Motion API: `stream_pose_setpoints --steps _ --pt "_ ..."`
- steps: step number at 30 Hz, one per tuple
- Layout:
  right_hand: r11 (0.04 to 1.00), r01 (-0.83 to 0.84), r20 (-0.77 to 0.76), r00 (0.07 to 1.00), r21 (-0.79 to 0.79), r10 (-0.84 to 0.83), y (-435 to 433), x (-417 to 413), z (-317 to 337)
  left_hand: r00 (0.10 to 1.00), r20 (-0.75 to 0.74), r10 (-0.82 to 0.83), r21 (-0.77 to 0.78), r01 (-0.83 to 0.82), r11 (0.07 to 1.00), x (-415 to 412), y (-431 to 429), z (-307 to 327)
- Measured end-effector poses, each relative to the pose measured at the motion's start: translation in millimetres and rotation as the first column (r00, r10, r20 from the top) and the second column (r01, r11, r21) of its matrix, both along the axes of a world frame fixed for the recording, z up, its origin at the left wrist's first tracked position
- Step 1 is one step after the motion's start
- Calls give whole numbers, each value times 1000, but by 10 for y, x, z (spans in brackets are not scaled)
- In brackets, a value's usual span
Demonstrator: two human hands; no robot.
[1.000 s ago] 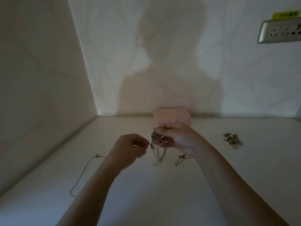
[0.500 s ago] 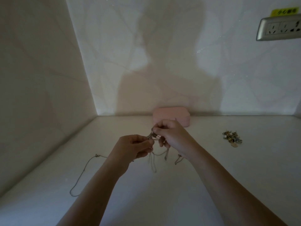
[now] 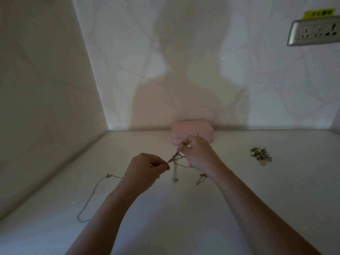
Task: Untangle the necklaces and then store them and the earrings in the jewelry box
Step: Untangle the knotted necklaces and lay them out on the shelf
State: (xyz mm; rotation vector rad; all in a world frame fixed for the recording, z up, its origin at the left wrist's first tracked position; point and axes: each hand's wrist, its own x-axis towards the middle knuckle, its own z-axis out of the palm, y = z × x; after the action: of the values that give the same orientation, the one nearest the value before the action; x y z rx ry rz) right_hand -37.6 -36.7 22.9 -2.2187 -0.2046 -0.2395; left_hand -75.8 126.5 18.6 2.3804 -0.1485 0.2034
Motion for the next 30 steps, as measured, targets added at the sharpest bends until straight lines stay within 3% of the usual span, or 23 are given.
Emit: stream_pose_setpoints --steps 6,8,11,14,17,19,24,28,30 --pt "946 224 10 974 -236 -228 -129 98 -51 998 67 4 170 -15 985 40 68 -4" --pt "949 183 -50 978 -255 -202 -189 109 -40 989 137 60 184 -85 979 61 128 -14" --pt "963 -13 -212 976 -268 -46 -203 62 -25 966 223 130 -15 -130 991 54 178 7" --pt "941 -145 -256 964 -306 65 -175 54 -50 980 142 141 -216 -108 970 74 155 34" --pt "937 -328 -230 927 -117 296 -126 20 -23 999 -8 49 -487 -46 872 104 113 41" --pt "900 -436 -236 876 -12 421 -54 -24 -14 998 -56 -38 -587 -2 809 87 96 52" --pt "844 -523 -137 833 122 536 77 -43 -52 993 -55 -103 -616 47 786 49 105 94" --pt "783 -565 -129 783 261 608 53 -70 -16 996 -43 -80 -664 31 748 35 119 125" --pt "771 -581 -140 767 258 626 93 -99 -32 999 -25 -48 -655 20 755 24 127 141"
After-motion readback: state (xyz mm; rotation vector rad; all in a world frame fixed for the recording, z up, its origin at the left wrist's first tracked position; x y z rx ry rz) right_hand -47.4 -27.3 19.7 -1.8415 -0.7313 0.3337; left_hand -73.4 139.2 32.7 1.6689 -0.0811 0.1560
